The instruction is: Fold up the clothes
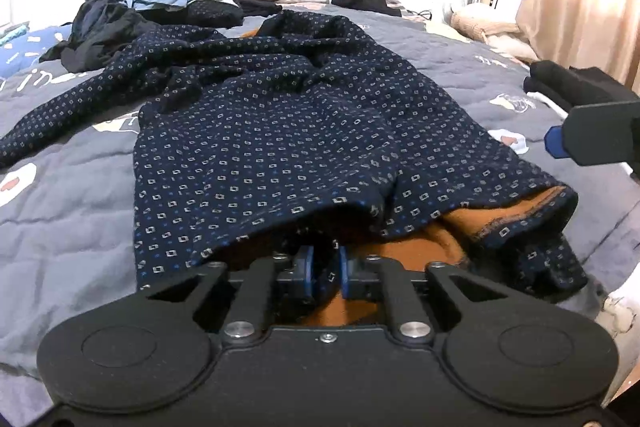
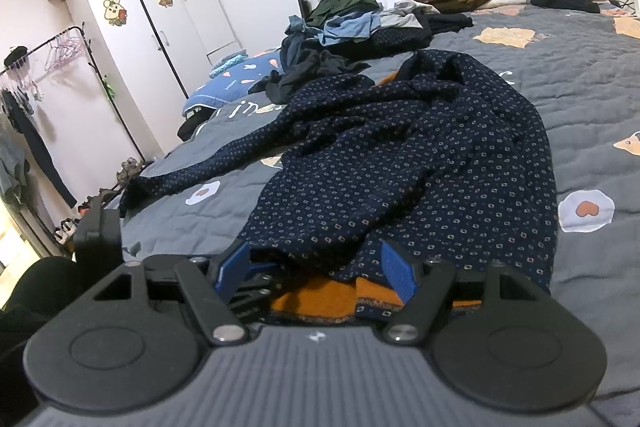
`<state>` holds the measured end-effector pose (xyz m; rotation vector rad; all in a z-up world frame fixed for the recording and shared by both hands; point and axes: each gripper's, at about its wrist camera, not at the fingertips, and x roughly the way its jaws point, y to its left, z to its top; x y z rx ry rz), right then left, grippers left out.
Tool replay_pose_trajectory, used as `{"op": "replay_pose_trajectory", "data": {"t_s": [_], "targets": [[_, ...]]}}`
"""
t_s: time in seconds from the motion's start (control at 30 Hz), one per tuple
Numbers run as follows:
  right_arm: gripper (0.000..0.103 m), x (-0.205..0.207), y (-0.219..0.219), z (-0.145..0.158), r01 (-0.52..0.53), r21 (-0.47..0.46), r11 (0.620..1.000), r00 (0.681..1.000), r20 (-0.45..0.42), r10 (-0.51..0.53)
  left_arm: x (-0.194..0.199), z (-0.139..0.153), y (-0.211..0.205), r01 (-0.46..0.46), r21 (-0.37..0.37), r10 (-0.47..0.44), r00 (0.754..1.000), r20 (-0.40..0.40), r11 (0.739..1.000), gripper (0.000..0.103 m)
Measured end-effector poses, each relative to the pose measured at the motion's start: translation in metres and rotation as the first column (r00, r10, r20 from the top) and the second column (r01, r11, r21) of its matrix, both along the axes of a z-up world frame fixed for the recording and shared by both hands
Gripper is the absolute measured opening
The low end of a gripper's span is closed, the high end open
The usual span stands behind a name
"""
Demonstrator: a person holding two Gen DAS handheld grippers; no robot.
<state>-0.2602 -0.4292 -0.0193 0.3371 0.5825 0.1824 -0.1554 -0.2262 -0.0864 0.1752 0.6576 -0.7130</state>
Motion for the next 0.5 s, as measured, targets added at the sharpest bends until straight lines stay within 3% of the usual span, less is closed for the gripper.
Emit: {"op": "replay_pose_trajectory", "data": {"t_s": [0.23, 0.5], "targets": [[0.072, 0.0, -0.007, 0.0, 0.025, 0.002, 1.0, 1.0, 0.002, -0.025, 0.007, 0.024, 0.026, -0.006, 0.057, 0.004, 1.0, 0.029, 0.998, 0.003], [0.072, 0.001, -0.003, 0.002, 0.011, -0.001, 1.0, 1.0, 0.009, -0.011, 0.021, 0.068, 0.083, -0.02, 0.136, 0.006, 0.995, 0.101, 0.99, 0.003]]}}
